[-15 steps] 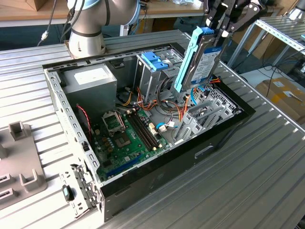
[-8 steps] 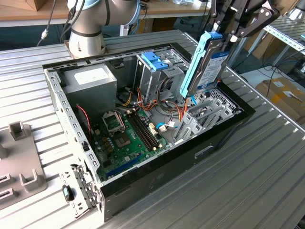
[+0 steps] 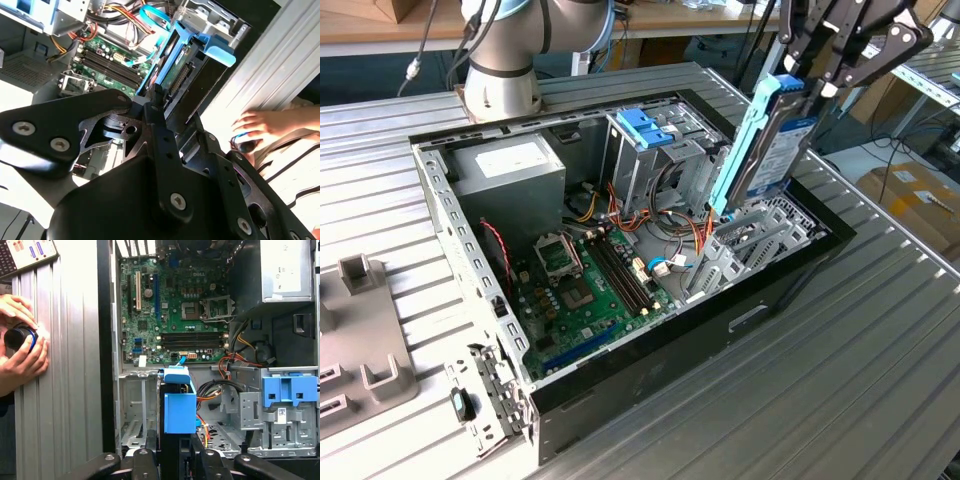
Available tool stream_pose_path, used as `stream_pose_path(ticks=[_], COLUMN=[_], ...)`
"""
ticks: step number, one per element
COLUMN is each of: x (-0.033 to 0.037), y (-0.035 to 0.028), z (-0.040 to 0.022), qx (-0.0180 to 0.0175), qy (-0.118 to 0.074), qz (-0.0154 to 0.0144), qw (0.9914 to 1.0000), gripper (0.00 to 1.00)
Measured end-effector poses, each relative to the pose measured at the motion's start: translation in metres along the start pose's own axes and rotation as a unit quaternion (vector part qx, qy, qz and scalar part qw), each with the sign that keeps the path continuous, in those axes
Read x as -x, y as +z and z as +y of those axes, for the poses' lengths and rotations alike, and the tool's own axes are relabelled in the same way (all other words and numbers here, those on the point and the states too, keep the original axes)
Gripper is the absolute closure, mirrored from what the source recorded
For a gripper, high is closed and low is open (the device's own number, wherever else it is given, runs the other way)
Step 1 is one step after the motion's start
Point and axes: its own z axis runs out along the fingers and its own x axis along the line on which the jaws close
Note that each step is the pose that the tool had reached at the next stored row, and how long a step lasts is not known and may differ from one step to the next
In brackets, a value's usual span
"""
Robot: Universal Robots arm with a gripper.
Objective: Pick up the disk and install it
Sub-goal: 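Insert the disk into the insertion slot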
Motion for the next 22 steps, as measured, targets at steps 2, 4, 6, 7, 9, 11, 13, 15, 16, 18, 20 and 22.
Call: stream_pose_path(ticks=[2, 4, 6, 7, 9, 11, 13, 15, 16, 18, 20, 22], x=[-0.0077, -0.0126, -0.0126, -0.0125, -0.0125, -0.0124, -0.0124, -0.0124, -0.0124, -0.0123, -0.0122, -0.0121], y=[0.0001, 0.0005, 0.0029, 0.0040, 0.0066, 0.0073, 0.0073, 0.0074, 0.0075, 0.0075, 0.0085, 0.0096], z=[-0.0002, -0.0003, -0.0009, -0.0013, -0.0026, -0.0046, -0.0046, -0.0048, -0.0056, -0.0074, -0.0082, -0.0084], qx=[0.0000, 0.0000, 0.0000, 0.0000, 0.0000, 0.0000, 0.0000, 0.0000, 0.0000, 0.0000, 0.0000, 0.0000], qy=[0.000, 0.000, 0.000, 0.000, 0.000, 0.000, 0.000, 0.000, 0.000, 0.000, 0.000, 0.000], qz=[0.0001, 0.0000, 0.0001, 0.0002, 0.0001, 0.0001, 0.0001, 0.0001, 0.0000, 0.0000, 0.0001, 0.0001], qw=[1.00000, 1.00000, 1.00000, 1.00000, 1.00000, 1.00000, 1.00000, 1.00000, 1.00000, 1.00000, 1.00000, 1.00000], gripper=[0.65, 0.65, 0.65, 0.65, 0.65, 0.65, 0.65, 0.65, 0.65, 0.65, 0.65, 0.65])
